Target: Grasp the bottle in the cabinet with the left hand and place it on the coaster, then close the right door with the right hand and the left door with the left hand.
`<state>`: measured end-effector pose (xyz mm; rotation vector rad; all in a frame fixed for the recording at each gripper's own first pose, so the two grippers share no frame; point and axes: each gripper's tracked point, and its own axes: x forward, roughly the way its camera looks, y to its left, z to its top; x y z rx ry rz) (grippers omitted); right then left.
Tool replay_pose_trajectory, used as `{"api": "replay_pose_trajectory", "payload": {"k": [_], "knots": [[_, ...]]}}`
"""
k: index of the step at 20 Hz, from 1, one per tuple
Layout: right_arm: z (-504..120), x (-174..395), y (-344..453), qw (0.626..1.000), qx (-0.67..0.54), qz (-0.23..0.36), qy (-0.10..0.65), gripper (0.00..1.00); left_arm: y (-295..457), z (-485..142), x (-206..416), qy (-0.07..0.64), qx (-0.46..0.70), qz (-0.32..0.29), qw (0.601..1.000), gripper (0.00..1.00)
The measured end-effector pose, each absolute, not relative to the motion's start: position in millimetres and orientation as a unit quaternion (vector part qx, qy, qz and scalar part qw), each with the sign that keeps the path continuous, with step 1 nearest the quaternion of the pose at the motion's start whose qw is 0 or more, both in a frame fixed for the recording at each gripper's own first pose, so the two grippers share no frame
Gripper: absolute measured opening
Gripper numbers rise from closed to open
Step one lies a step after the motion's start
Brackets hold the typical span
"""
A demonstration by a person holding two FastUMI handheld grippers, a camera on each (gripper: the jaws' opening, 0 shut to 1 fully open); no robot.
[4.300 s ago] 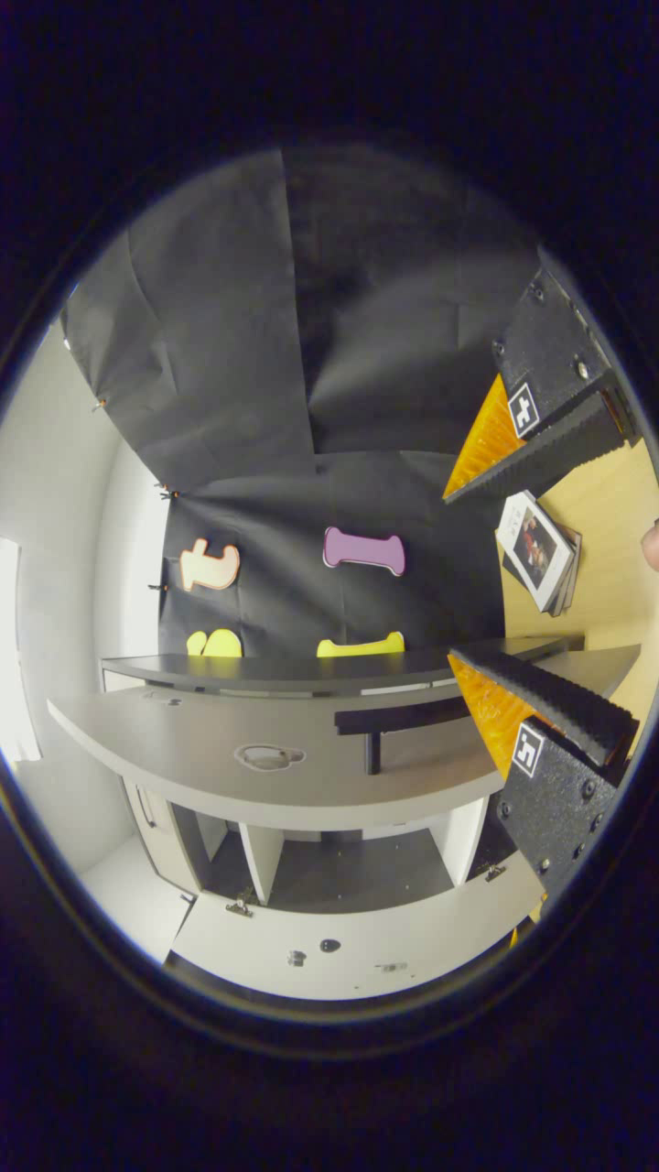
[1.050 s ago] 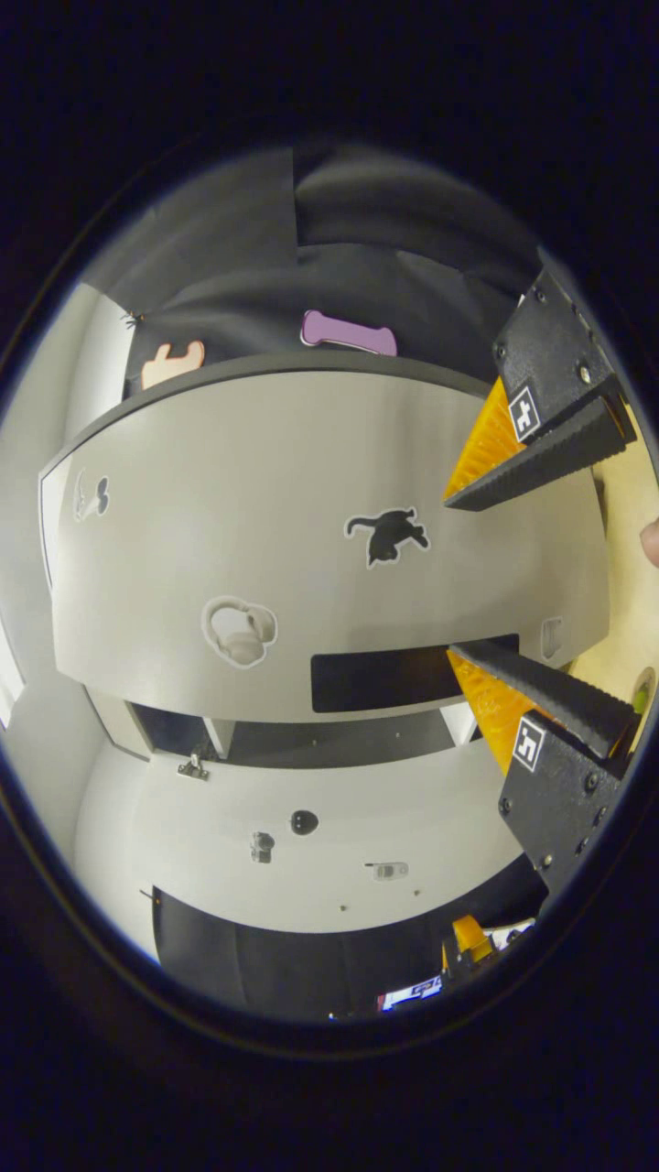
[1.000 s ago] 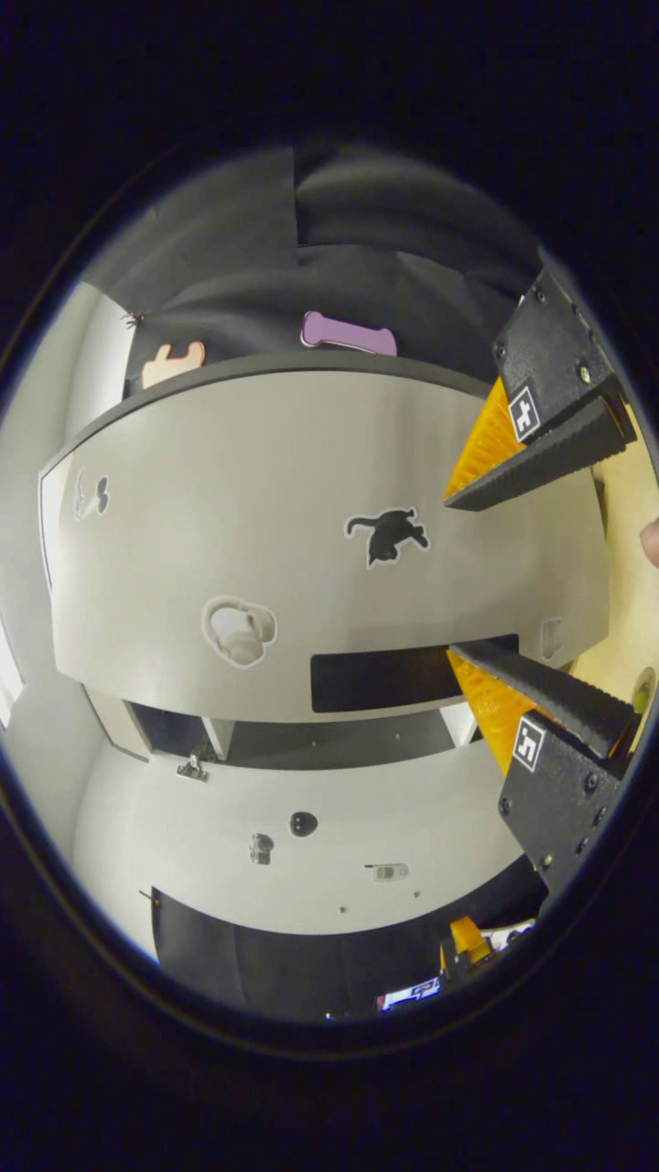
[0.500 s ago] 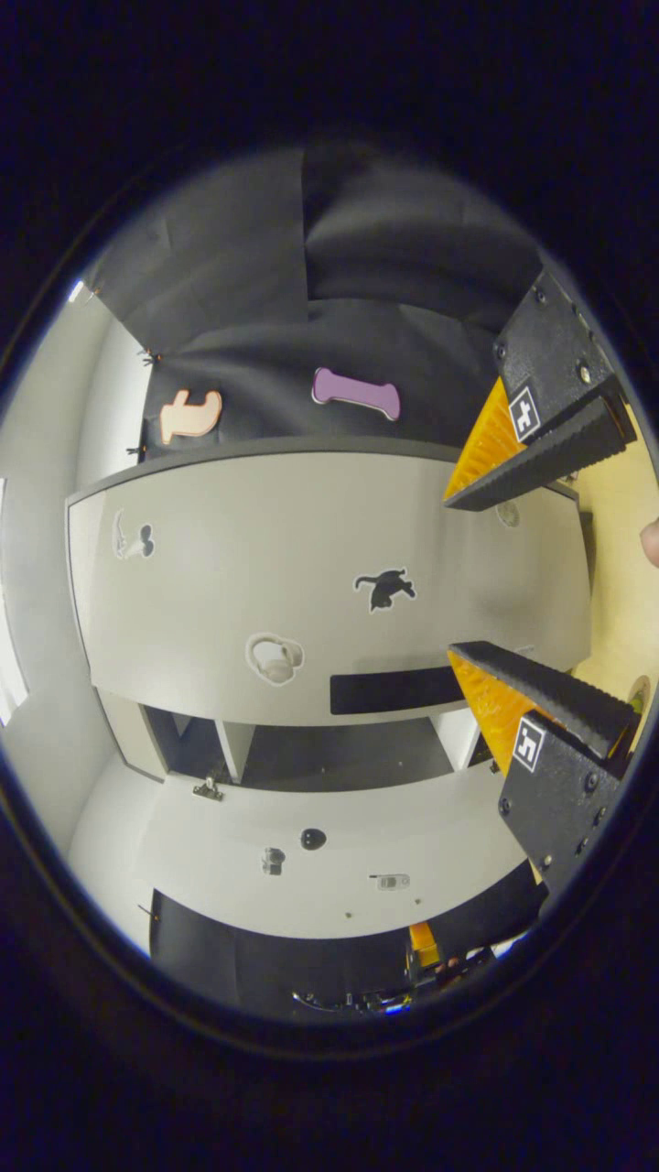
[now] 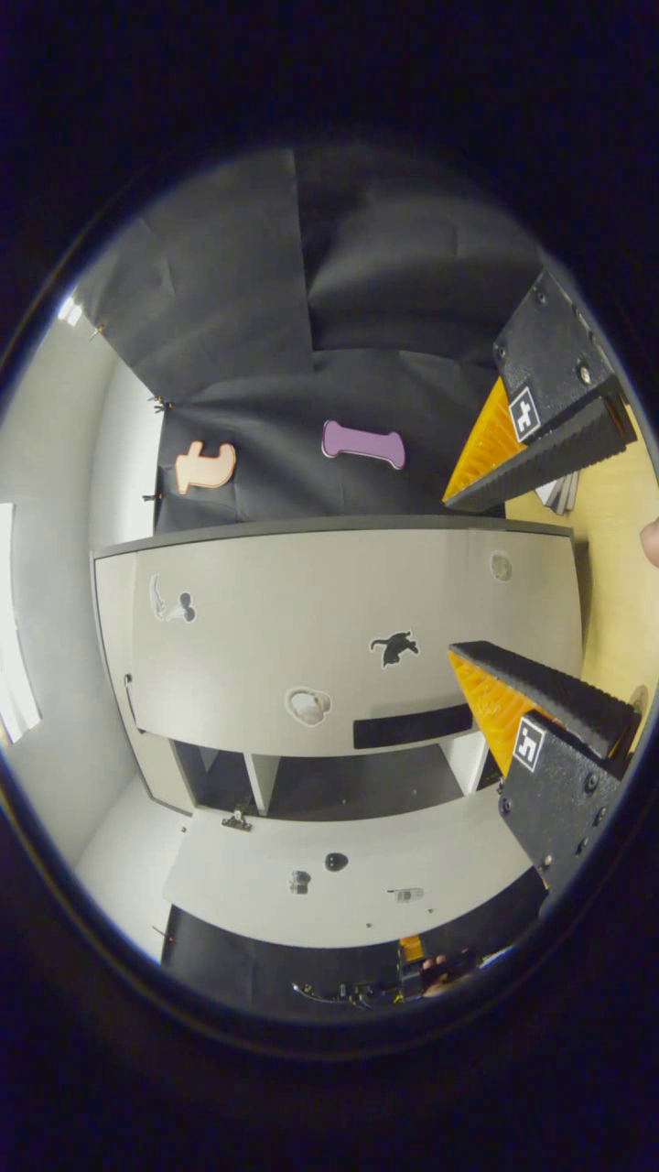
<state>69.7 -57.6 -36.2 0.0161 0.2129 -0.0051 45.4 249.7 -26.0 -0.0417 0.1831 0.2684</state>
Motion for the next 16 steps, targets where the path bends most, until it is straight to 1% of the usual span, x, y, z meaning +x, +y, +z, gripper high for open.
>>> {"api": "replay_pose_trajectory", "payload": {"k": [5, 6, 7, 8, 9, 10, 13, 15, 16], "knots": [[-37.0, 64.4, -69.6, 0.994, 0.006, -0.004, 0.108, 0.94, 245.7, -20.7, 46.8, 0.097, -0.023, 0.115, 0.988, 0.95], [-38.3, 63.8, -70.2, 0.994, 0.007, -0.001, 0.109, 0.90, 243.2, -20.4, 45.4, 0.097, -0.024, 0.111, 0.989, 0.94], [-39.6, 62.7, -70.9, 0.994, 0.009, 0.000, 0.110, 0.94, 242.1, -20.1, 45.8, 0.096, -0.023, 0.114, 0.989, 1.00], [-40.6, 62.0, -70.5, 0.994, 0.011, 0.003, 0.111, 0.94, 239.2, -18.1, 45.9, 0.096, -0.016, 0.118, 0.988, 0.80], [-41.1, 61.6, -71.8, 0.994, 0.012, 0.004, 0.112, 0.90, 236.9, -17.4, 45.3, 0.096, -0.007, 0.120, 0.988, 0.93], [-40.2, 60.4, -72.0, 0.994, 0.013, 0.008, 0.110, 0.94, 232.4, -16.2, 41.6, 0.096, 0.006, 0.120, 0.988, 0.93], [-41.0, 59.6, -74.3, 0.994, 0.015, 0.012, 0.109, 0.94, 219.4, -14.5, 39.4, 0.098, 0.027, 0.110, 0.989, 0.93], [-42.0, 59.6, -76.0, 0.994, 0.021, 0.015, 0.109, 0.94, 212.8, -14.5, 40.0, 0.100, 0.021, 0.102, 0.990, 0.92], [-42.7, 60.0, -76.3, 0.993, 0.025, 0.017, 0.111, 0.90, 208.0, -14.7, 39.4, 0.099, 0.017, 0.099, 0.990, 0.92]]}}
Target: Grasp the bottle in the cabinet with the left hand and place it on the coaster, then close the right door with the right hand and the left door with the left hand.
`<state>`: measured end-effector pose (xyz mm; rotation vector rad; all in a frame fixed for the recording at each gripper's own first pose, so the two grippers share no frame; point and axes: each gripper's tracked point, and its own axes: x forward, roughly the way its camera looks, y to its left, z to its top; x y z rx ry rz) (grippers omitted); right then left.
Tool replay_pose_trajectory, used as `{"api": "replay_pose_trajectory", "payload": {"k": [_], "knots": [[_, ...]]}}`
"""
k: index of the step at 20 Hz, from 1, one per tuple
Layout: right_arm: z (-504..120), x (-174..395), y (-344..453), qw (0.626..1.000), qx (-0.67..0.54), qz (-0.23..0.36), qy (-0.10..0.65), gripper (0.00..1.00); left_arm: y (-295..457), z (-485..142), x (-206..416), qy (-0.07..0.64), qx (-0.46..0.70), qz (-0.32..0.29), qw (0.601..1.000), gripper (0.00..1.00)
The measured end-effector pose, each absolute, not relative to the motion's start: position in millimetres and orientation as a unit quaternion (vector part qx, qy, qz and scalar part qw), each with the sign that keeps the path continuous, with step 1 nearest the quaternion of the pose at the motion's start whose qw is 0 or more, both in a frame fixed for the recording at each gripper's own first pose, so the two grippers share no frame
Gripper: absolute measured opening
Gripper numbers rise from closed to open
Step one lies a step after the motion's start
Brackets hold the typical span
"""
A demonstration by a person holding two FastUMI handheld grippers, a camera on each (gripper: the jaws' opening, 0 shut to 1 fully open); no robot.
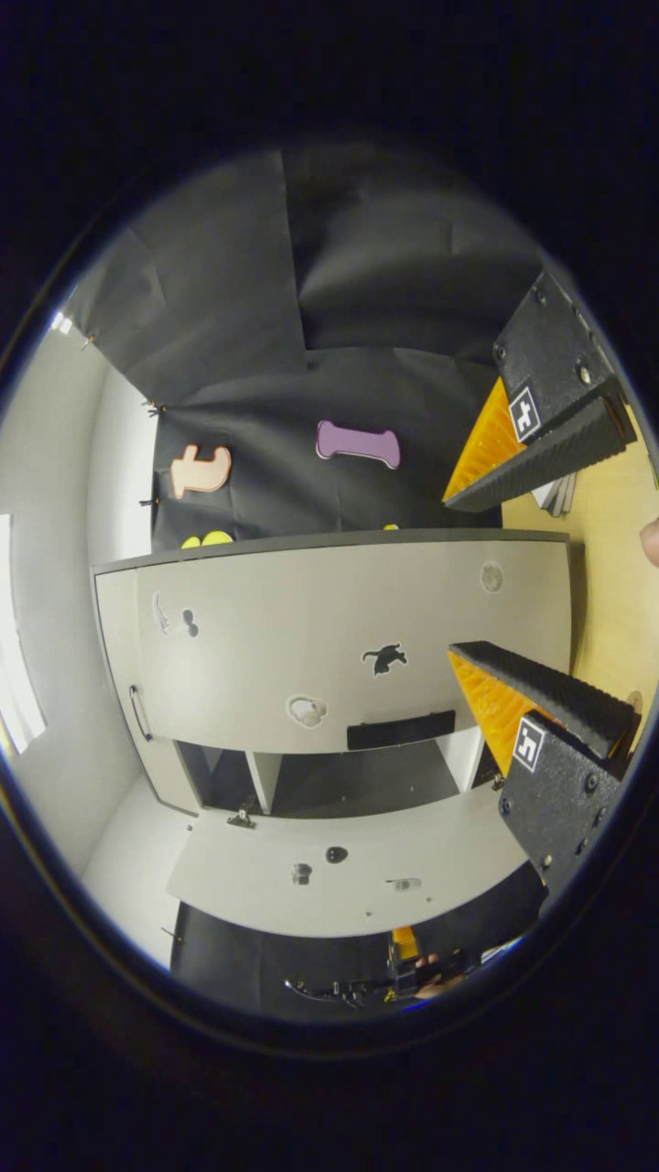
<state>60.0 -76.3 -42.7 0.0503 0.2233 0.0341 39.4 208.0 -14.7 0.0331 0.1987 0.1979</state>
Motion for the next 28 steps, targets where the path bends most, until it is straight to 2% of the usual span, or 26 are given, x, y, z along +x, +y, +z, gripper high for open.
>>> {"api": "replay_pose_trajectory", "payload": {"k": [1, 4, 5, 6, 7, 8, 21, 24, 25, 26, 28], "knots": [[-43.4, 60.4, -77.0, 0.993, 0.030, 0.020, 0.114, 0.94, 205.0, -15.9, 39.8, 0.101, 0.012, 0.097, 0.990, 0.93], [-38.7, 62.1, -80.2, 0.993, 0.035, 0.023, 0.110, 0.94, 199.0, -15.3, 39.5, 0.100, 0.005, 0.090, 0.991, 0.93], [-38.4, 61.8, -82.1, 0.993, 0.035, 0.023, 0.109, 0.90, 192.9, -15.7, 40.9, 0.100, 0.003, 0.085, 0.991, 0.93], [-37.7, 61.5, -83.7, 0.993, 0.035, 0.023, 0.107, 0.94, 183.1, -17.6, 40.5, 0.101, -0.001, 0.078, 0.992, 0.93], [-38.4, 60.9, -85.6, 0.993, 0.036, 0.021, 0.107, 0.90, 175.7, -17.4, 41.2, 0.097, -0.009, 0.070, 0.993, 0.92], [-38.4, 61.1, -86.8, 0.993, 0.037, 0.022, 0.106, 0.94, 169.7, -17.4, 42.4, 0.095, -0.019, 0.062, 0.993, 0.92], [-40.6, 60.1, -102.3, 0.994, 0.039, 0.011, 0.105, 0.94, 130.7, -25.2, 52.0, 0.091, -0.069, 0.023, 0.993, 0.93], [-42.4, 59.8, -103.6, 0.994, 0.037, 0.010, 0.107, 0.94, 113.7, -27.3, 57.5, 0.093, -0.070, 0.005, 0.993, 0.93], [-42.8, 59.4, -105.3, 0.994, 0.037, 0.008, 0.107, 0.90, 107.6, -27.8, 60.8, 0.093, -0.070, -0.003, 0.993, 0.93], [-43.0, 59.2, -108.2, 0.994, 0.037, 0.004, 0.107, 0.94, 100.5, -28.5, 64.2, 0.093, -0.071, -0.013, 0.993, 0.93], [-43.4, 58.8, -113.0, 0.993, 0.037, 0.000, 0.109, 0.94, 81.6, -30.8, 71.5, 0.098, -0.079, -0.038, 0.991, 0.93]]}}
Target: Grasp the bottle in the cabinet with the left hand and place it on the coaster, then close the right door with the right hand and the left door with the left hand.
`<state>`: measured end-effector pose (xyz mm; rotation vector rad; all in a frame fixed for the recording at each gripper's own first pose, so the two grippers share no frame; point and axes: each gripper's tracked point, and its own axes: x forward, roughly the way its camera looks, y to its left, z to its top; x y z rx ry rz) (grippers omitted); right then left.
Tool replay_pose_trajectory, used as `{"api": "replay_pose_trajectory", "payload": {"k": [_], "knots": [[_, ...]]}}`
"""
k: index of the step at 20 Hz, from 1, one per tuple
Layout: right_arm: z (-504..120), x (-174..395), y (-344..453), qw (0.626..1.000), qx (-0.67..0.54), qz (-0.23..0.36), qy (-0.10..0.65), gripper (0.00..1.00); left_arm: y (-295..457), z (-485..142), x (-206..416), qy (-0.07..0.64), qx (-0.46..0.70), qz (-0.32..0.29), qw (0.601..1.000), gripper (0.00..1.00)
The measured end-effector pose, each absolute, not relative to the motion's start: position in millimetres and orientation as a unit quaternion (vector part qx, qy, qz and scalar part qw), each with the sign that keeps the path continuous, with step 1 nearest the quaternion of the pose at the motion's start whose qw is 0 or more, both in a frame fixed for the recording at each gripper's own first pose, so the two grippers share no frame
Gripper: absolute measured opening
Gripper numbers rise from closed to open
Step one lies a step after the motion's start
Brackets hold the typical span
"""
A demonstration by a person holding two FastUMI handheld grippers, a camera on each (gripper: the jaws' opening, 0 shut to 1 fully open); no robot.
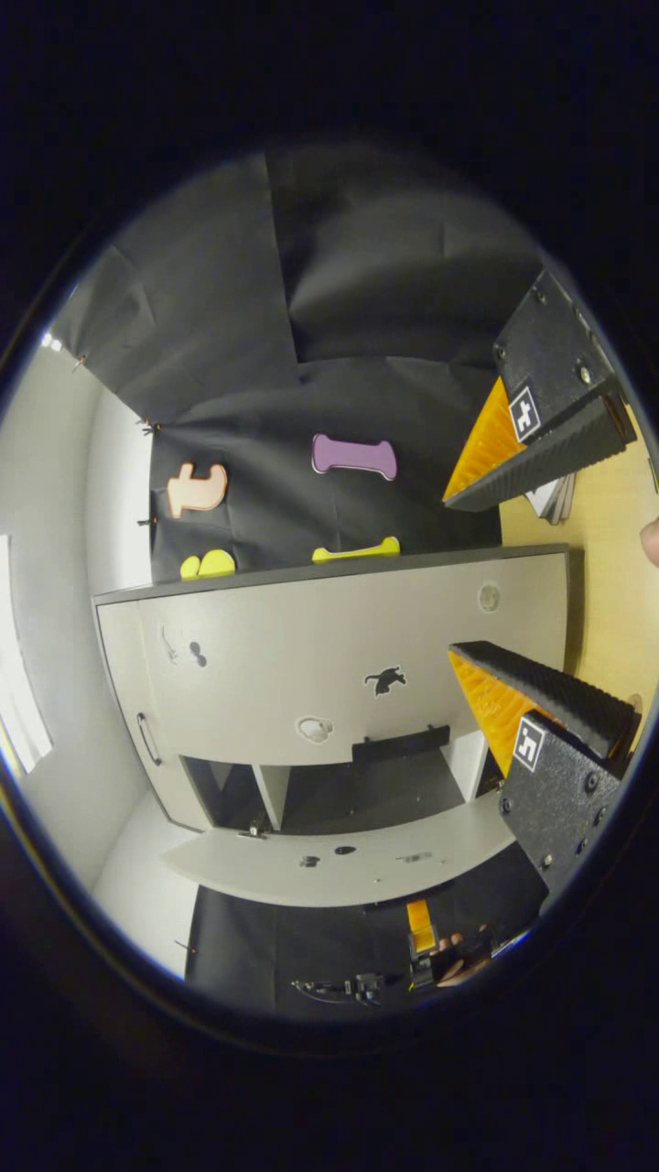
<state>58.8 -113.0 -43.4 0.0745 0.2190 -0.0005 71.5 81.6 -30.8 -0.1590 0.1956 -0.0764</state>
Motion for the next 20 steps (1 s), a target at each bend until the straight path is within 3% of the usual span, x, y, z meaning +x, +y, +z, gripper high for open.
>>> {"api": "replay_pose_trajectory", "payload": {"k": [9, 13, 14, 15, 16, 18, 19, 20], "knots": [[-41.4, 44.0, -135.3, 0.993, 0.031, -0.028, 0.109, 0.94, 23.2, -30.0, 96.7, 0.098, -0.052, -0.089, 0.990, 0.94], [-34.3, 40.3, -138.3, 0.994, 0.031, -0.032, 0.102, 0.94, 21.4, -18.0, 94.8, 0.091, -0.036, -0.080, 0.992, 0.94], [-31.9, 40.1, -138.7, 0.994, 0.030, -0.034, 0.099, 0.90, 18.6, -14.3, 92.6, 0.089, -0.034, -0.078, 0.992, 0.94], [-28.7, 39.4, -138.8, 0.994, 0.028, -0.034, 0.096, 0.94, 18.6, -9.1, 90.5, 0.086, -0.034, -0.076, 0.993, 0.95], [-23.6, 39.1, -138.8, 0.995, 0.027, -0.036, 0.091, 0.89, 19.0, -3.5, 88.2, 0.083, -0.033, -0.073, 0.993, 0.94], [-13.0, 38.0, -137.3, 0.996, 0.024, -0.035, 0.081, 0.94, 19.6, 9.7, 82.9, 0.075, -0.031, -0.065, 0.995, 1.00], [-6.6, 37.7, -135.7, 0.996, 0.021, -0.034, 0.074, 0.90, 20.3, 16.2, 79.7, 0.073, -0.028, -0.060, 0.995, 0.95], [0.1, 37.2, -133.9, 0.997, 0.018, -0.034, 0.068, 0.94, 20.8, 23.4, 75.5, 0.069, -0.027, -0.055, 0.996, 0.95]]}}
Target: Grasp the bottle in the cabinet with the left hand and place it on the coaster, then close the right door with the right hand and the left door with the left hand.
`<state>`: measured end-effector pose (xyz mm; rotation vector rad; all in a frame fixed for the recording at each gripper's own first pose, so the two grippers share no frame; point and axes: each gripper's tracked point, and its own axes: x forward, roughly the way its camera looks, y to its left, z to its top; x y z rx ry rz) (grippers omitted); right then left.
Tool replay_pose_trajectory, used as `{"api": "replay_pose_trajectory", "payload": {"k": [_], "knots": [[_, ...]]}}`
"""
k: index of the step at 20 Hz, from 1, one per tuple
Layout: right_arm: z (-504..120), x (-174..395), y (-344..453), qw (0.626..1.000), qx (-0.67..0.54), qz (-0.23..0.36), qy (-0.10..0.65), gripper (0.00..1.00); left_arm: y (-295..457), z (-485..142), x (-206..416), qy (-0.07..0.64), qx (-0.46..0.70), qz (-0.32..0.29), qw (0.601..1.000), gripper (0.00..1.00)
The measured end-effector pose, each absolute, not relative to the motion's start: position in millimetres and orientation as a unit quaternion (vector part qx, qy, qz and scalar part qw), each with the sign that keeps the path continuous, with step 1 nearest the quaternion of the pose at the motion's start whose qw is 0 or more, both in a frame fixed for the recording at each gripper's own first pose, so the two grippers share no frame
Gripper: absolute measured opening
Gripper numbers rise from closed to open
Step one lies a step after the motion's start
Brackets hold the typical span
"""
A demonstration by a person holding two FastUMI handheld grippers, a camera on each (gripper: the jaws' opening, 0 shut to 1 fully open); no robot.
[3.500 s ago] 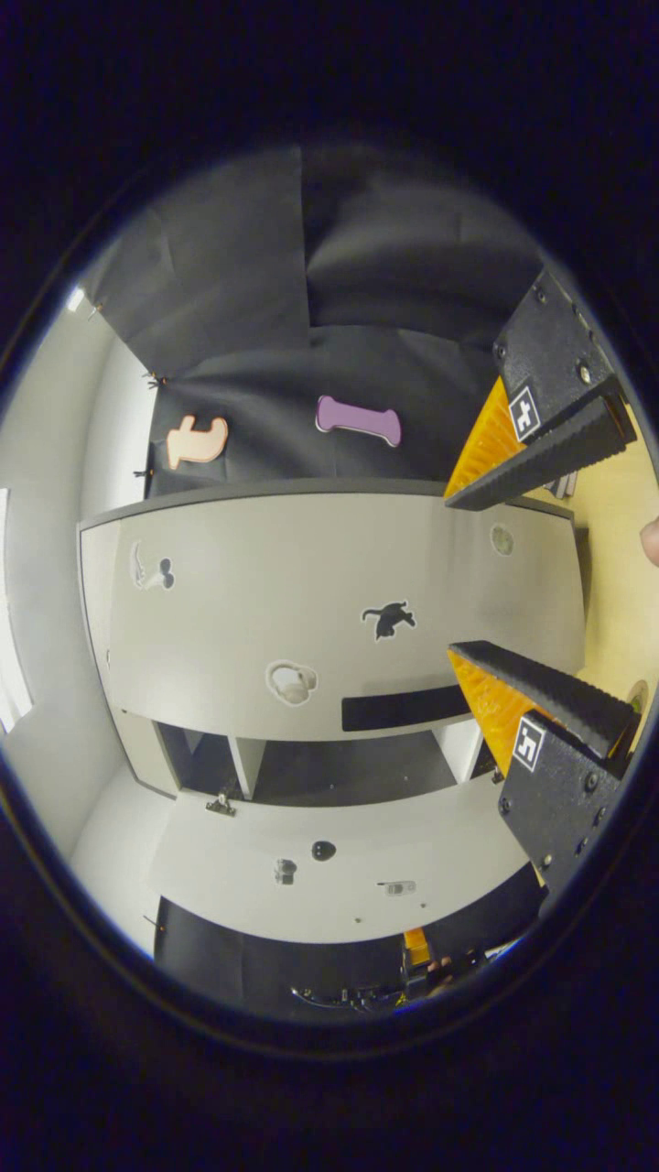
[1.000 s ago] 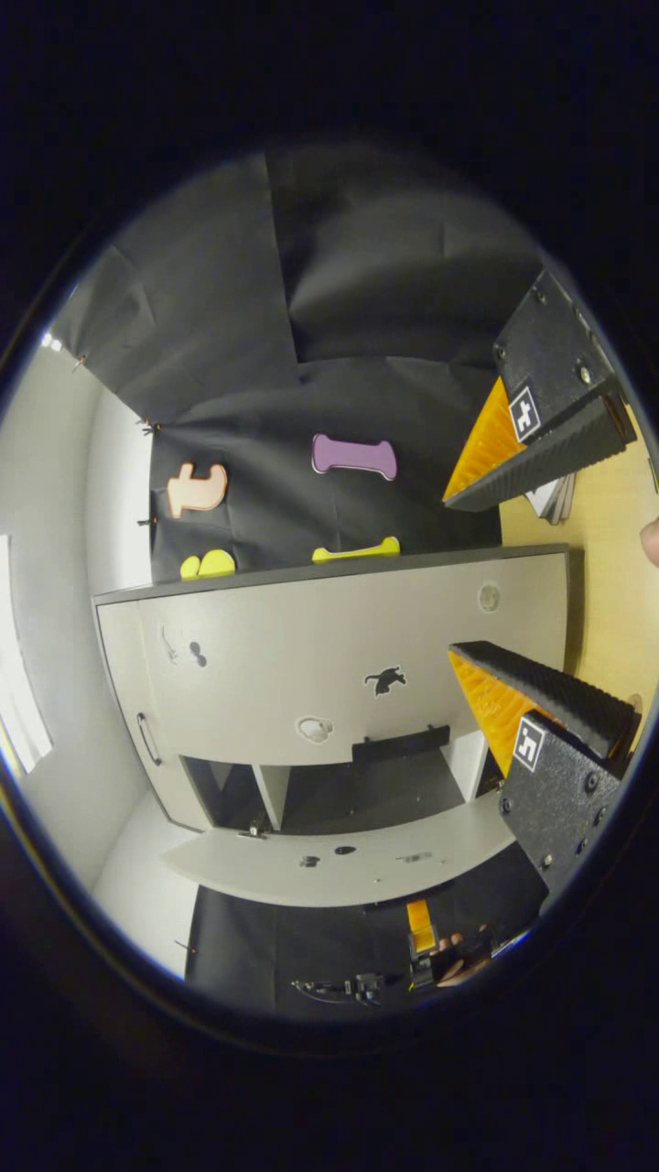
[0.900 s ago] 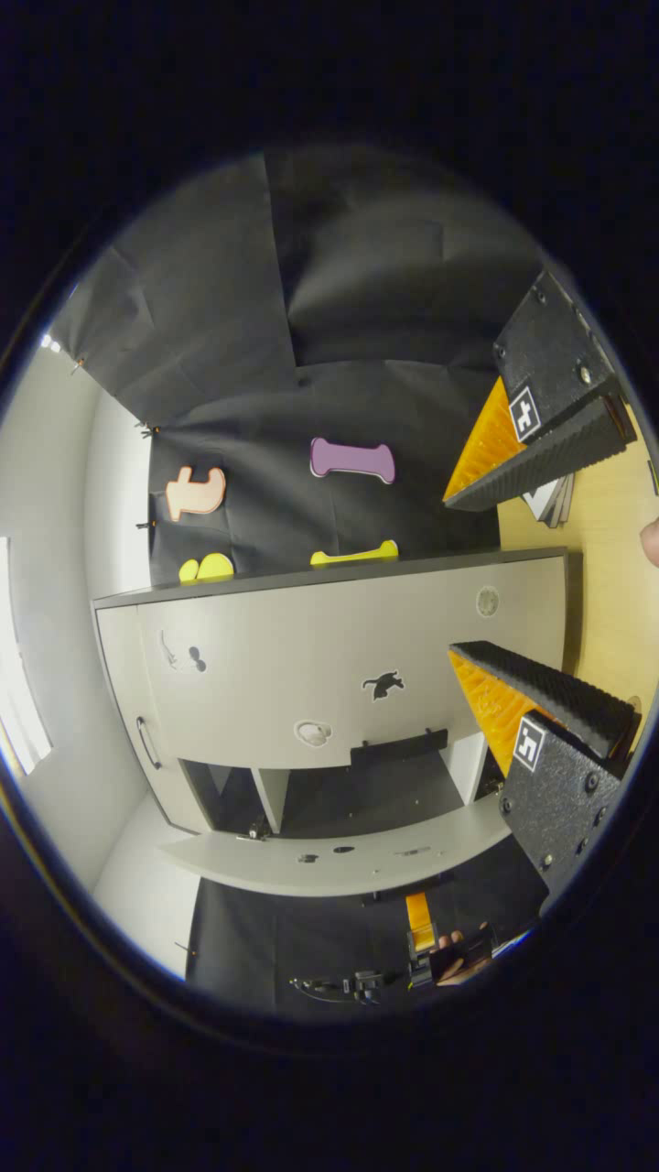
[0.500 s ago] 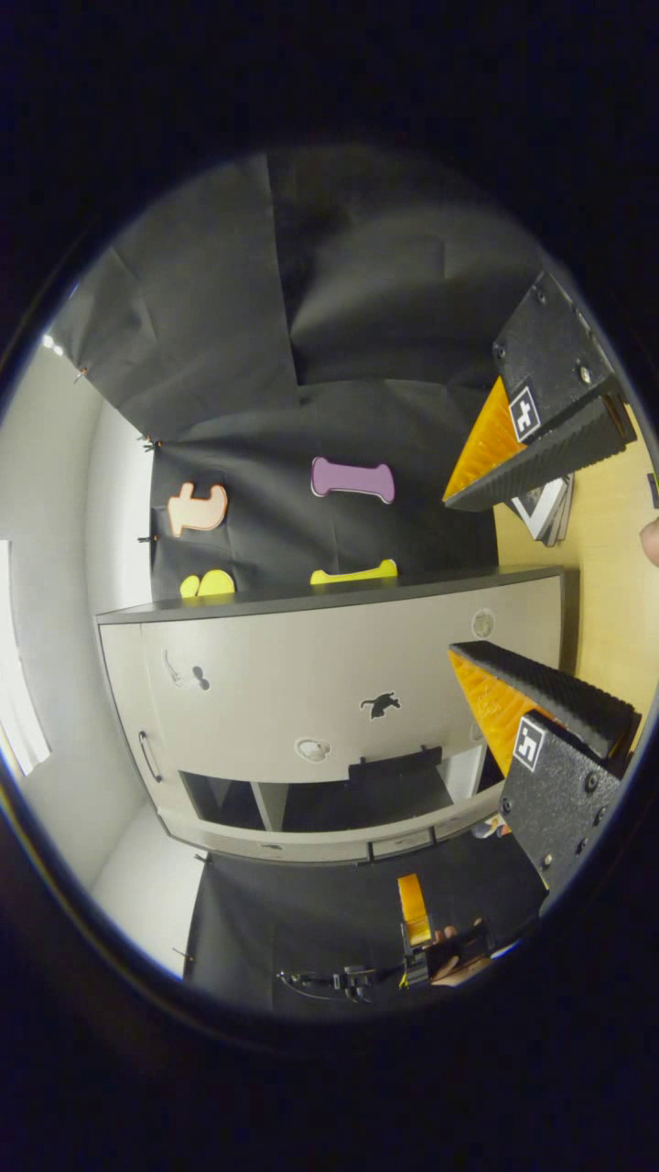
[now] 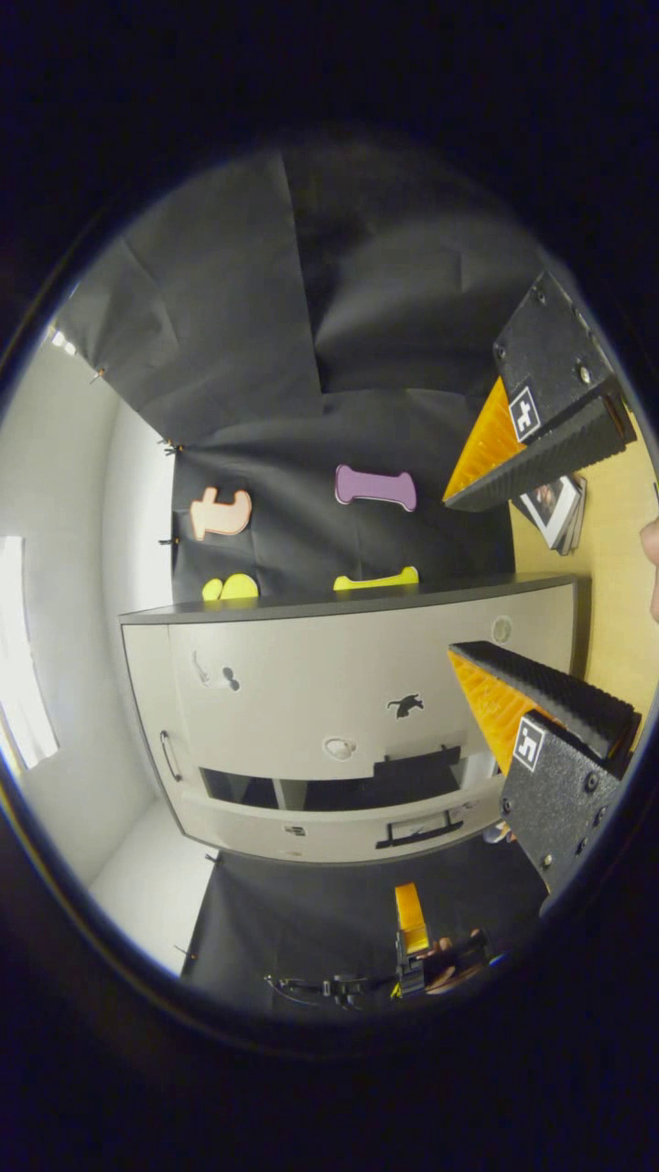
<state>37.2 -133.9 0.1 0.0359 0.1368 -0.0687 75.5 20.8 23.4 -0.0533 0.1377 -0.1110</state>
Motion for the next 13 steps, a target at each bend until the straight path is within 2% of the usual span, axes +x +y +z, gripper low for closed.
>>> {"api": "replay_pose_trajectory", "payload": {"k": [2, 3, 4, 5, 6, 7, 8, 9, 13], "knots": [[13.6, 35.6, -133.0, 0.998, 0.013, -0.038, 0.057, 0.94, 18.3, 42.1, 68.1, 0.053, -0.030, -0.049, 0.997, 0.95], [21.5, 36.4, -132.2, 0.998, 0.012, -0.042, 0.051, 0.91, 18.5, 50.4, 65.3, 0.047, -0.031, -0.045, 0.997, 0.95], [29.0, 36.8, -131.0, 0.998, 0.011, -0.043, 0.046, 0.94, 21.7, 59.5, 60.6, 0.040, -0.033, -0.038, 0.998, 0.95], [36.3, 37.9, -129.2, 0.998, 0.009, -0.043, 0.038, 0.94, 26.2, 66.8, 57.1, 0.036, -0.035, -0.029, 0.998, 1.00], [43.4, 38.1, -128.8, 0.999, 0.004, -0.043, 0.029, 0.92, 29.5, 72.9, 53.2, 0.032, -0.038, -0.022, 0.999, 1.00], [49.9, 39.6, -128.4, 0.999, -0.002, -0.044, 0.021, 0.95, 34.8, 78.2, 49.0, 0.031, -0.041, -0.013, 0.999, 1.00], [53.5, 40.1, -128.6, 0.999, -0.007, -0.045, 0.016, 0.95, 41.2, 85.0, 42.5, 0.028, -0.045, -0.007, 0.999, 0.95], [55.5, 40.7, -127.0, 0.999, -0.011, -0.044, 0.014, 0.95, 45.5, 91.0, 38.8, 0.025, -0.047, 0.000, 0.999, 1.00], [66.1, 43.0, -118.3, 0.999, -0.017, -0.034, 0.008, 0.95, 74.4, 113.1, 22.0, 0.004, -0.037, 0.040, 0.999, 1.00]]}}
